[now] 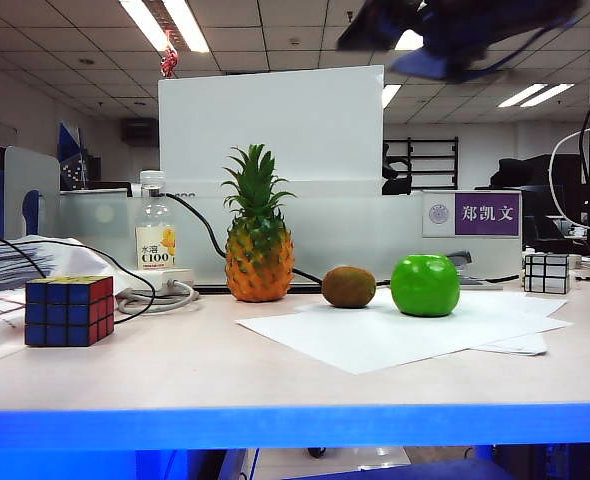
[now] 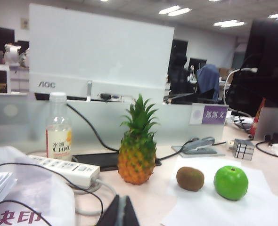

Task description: Arrange all the fruits from large to small from left to right in a row.

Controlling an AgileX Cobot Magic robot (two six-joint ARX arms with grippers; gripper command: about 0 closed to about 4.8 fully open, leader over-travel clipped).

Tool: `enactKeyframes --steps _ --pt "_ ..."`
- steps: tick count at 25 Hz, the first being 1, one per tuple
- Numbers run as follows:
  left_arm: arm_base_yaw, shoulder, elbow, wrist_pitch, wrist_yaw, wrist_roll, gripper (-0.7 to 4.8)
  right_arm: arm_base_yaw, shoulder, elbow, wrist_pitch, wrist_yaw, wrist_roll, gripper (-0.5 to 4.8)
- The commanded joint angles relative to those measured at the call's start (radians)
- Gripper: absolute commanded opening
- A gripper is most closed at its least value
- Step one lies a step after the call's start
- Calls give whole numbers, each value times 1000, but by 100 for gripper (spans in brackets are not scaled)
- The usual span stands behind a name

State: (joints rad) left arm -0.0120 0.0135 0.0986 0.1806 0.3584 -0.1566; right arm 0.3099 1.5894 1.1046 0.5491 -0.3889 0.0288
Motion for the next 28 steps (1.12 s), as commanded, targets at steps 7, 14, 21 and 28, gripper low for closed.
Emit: enactKeyframes --steps 7,14,21,28 --pt "-2 -1 4 16 31 6 -5 24 375 389 -78 -52 -85 479" --pt "-2 -1 4 16 110 -19 -2 64 587 611 -97 -108 -85 479" --pt "-2 -1 4 25 136 -28 22 102 699 784 -103 -107 -85 479" --pt "-2 -1 4 31 136 -27 23 116 794 967 -150 -56 -85 479"
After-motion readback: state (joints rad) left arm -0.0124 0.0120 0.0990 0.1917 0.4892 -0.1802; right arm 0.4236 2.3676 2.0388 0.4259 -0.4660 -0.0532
